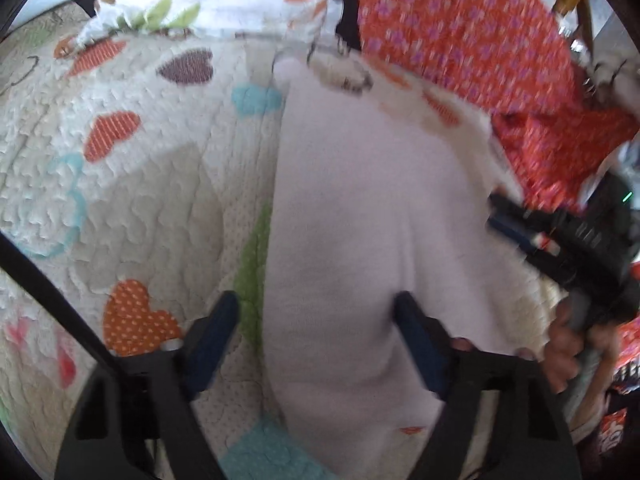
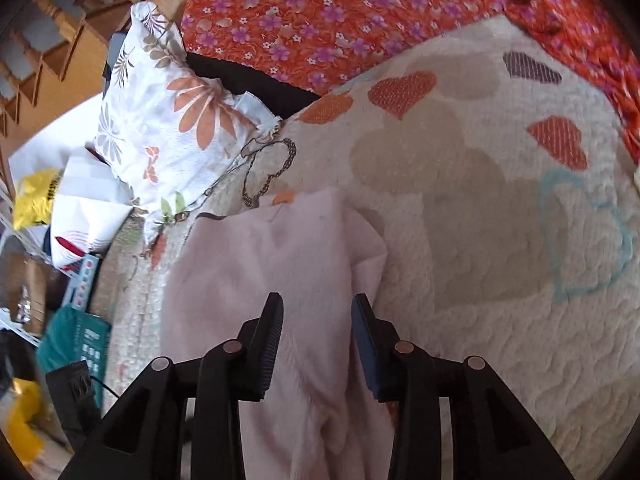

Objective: Fold small clothes
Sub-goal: 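Lower the folded half onto the sweater and open both tools, then lift both open tools away from the folded pink sweater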

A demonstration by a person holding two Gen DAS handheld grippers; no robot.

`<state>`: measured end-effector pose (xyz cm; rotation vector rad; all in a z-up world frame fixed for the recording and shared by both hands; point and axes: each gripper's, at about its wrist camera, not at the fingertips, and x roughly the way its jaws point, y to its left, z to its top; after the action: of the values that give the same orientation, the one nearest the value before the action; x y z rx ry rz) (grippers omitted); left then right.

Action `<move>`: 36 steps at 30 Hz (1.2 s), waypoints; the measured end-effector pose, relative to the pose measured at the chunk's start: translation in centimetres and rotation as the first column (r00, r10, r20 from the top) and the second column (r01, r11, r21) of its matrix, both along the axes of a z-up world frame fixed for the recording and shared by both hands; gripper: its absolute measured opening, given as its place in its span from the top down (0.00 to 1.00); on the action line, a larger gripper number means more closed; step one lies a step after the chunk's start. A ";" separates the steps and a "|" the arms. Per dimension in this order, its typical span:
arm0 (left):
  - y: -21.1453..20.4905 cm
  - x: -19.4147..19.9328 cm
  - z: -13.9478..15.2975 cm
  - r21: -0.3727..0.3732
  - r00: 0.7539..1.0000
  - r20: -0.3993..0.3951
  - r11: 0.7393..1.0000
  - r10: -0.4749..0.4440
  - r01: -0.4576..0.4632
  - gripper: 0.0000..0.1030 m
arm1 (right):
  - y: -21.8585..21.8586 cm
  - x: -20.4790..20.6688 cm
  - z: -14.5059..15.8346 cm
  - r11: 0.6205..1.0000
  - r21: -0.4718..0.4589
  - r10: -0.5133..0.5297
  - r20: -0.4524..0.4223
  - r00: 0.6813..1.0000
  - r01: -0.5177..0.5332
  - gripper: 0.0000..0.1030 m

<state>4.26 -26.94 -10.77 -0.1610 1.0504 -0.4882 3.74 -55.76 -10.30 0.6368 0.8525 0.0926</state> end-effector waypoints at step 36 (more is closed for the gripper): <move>8.8 -9.8 10.7 0.068 0.829 0.383 0.883 0.407 -0.465 0.18 | 11.4 -4.5 1.6 0.938 -0.068 0.346 0.143 0.927 -0.340 0.89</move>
<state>-5.58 -18.19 -0.09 -0.1586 0.6554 -0.0073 -0.75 -44.38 -8.71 0.4292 0.8071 0.4356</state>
